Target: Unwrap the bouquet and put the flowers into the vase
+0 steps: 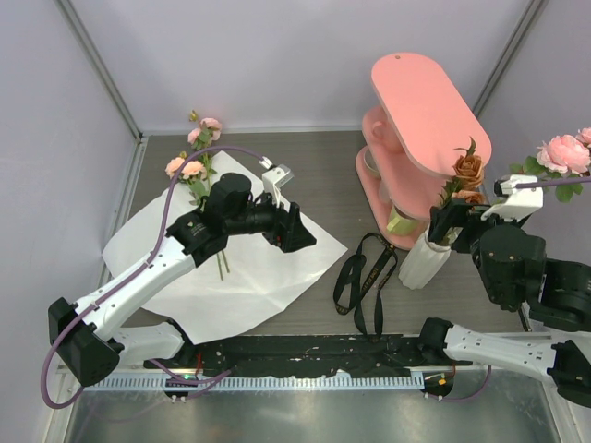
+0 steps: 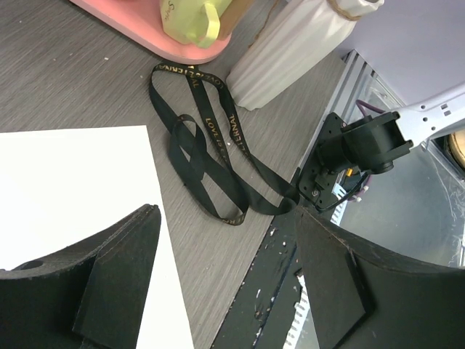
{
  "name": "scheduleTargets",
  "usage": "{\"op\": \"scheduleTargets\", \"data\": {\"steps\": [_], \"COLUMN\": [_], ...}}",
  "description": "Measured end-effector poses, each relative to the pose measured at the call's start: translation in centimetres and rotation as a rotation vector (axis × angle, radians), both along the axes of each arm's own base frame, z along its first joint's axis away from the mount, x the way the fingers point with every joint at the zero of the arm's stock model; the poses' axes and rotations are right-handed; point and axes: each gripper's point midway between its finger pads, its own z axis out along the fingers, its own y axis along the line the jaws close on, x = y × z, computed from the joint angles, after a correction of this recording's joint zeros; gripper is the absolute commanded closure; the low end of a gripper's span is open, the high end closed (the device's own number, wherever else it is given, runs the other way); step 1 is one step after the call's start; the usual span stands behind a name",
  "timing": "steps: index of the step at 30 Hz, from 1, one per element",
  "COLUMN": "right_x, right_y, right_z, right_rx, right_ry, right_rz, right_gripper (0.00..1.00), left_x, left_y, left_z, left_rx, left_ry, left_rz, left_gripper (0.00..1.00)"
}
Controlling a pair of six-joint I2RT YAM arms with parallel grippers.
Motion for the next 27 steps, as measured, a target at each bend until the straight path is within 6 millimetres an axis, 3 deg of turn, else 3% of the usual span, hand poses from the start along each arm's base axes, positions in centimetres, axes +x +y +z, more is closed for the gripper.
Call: {"op": "scheduleTargets", "data": {"steps": [5, 13, 16, 20, 27], "right_x": [-1.6, -5.9, -6.7, -6.0, -2.4], "right_y": [2.5, 9.8, 13.1, 16.9, 22.9], "right_z": [-0.1, 2.6, 3.0, 2.9, 0.9], "right_rx": [0.075, 0.226, 0.246, 0.230, 0.175], "right_ry": [0.082, 0.166, 0.196, 0.206, 0.181], "right_rz": [0.197, 0.665, 0.793, 0.875, 0.892], "right_gripper": [0.06, 0.05, 0.05, 0.05, 0.05], "left_x": [0.1, 0.4, 0.6, 1.0, 3.0], "left_y": [0.1, 0.4, 0.7, 1.0, 2.9], "left_z": [-0.1, -0.6, -0.8, -1.1, -0.4], "left_rx": [0.005, 0.033, 0.048, 0.069, 0.094], "left_ry": [-0.002, -0.016, -0.023, -0.037, -0.090], "left_rz": [0.006, 0.021, 0.033, 0.054, 0.194], "left_gripper": [0.22, 0.22, 0.21, 0.21, 0.18]}}
